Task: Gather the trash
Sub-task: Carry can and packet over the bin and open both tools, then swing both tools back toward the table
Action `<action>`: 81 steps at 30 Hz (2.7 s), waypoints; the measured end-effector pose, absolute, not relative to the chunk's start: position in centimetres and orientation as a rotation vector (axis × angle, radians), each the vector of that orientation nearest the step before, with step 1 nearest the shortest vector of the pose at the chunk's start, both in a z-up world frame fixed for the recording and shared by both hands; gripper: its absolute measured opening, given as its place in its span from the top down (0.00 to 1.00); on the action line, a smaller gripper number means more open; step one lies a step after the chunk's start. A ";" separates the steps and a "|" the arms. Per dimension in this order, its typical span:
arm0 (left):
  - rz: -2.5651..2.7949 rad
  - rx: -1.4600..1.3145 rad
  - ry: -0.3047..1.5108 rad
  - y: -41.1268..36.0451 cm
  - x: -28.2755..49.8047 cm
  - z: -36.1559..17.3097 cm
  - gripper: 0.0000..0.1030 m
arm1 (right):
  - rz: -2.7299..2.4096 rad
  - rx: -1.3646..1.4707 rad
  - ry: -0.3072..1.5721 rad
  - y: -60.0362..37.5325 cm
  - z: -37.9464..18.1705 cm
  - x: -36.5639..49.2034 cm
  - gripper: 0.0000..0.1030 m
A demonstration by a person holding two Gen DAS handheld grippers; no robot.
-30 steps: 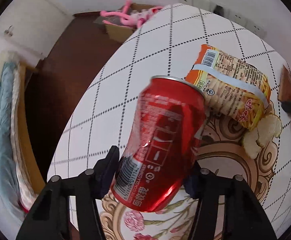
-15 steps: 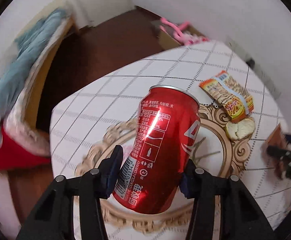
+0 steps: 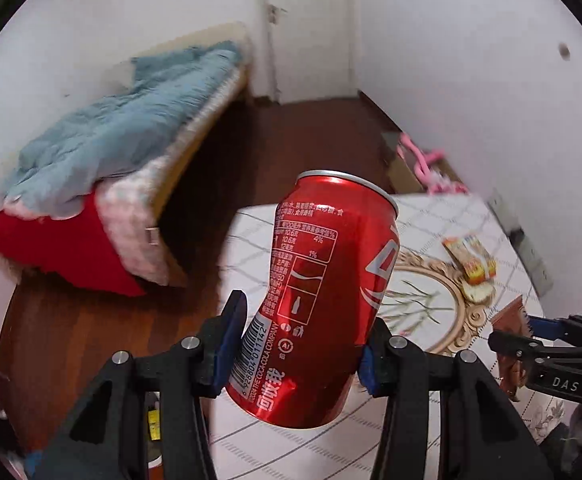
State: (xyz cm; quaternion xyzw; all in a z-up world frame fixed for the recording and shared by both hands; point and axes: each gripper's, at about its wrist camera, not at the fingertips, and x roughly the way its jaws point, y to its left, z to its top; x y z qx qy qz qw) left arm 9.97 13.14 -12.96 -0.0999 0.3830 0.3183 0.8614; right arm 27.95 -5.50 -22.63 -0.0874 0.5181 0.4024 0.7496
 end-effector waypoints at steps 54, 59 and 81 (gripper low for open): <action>1.238 -0.975 1.062 37.7 -27.7 -35.4 0.08 | 1.253 -0.689 1.450 37.3 -42.5 -8.4 0.00; 1.244 -0.917 1.082 36.1 -26.9 -33.9 0.08 | 1.237 -0.793 1.328 34.2 -39.6 -9.0 0.00; 1.262 -0.763 0.978 27.3 -26.4 -22.2 0.08 | 1.361 -0.737 1.195 24.8 -27.3 -9.8 0.00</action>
